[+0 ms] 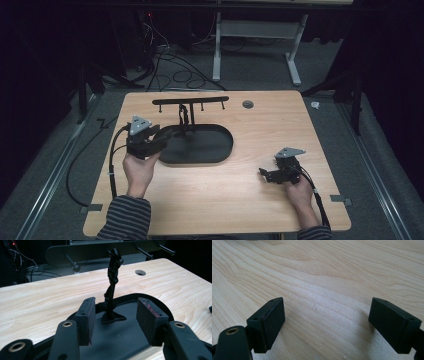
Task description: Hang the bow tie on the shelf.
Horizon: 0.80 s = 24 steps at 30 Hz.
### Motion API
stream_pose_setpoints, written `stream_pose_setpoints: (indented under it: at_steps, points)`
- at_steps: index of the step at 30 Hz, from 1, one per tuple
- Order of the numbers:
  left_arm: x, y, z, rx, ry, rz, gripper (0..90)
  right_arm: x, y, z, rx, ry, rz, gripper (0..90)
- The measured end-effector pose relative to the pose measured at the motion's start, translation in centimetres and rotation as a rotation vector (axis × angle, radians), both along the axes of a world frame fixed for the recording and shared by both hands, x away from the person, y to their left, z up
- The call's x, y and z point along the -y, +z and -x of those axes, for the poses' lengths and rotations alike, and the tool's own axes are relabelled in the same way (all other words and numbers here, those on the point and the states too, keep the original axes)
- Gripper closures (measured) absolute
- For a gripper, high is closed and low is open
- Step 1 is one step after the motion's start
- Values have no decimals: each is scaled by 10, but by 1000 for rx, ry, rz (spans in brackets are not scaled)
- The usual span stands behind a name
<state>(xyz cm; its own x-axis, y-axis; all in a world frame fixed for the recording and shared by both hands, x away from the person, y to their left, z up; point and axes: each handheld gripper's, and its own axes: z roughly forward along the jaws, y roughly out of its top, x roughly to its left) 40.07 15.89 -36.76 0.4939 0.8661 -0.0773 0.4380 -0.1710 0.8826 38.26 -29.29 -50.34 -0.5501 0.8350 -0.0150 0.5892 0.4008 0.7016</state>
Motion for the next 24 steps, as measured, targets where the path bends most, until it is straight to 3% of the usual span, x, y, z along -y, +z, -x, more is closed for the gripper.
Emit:
stream_pose_setpoints:
  at_steps: [24]
  points:
    - [-8,-12,20,-20,-6,42,483,0,0,0,0,0,0,144]
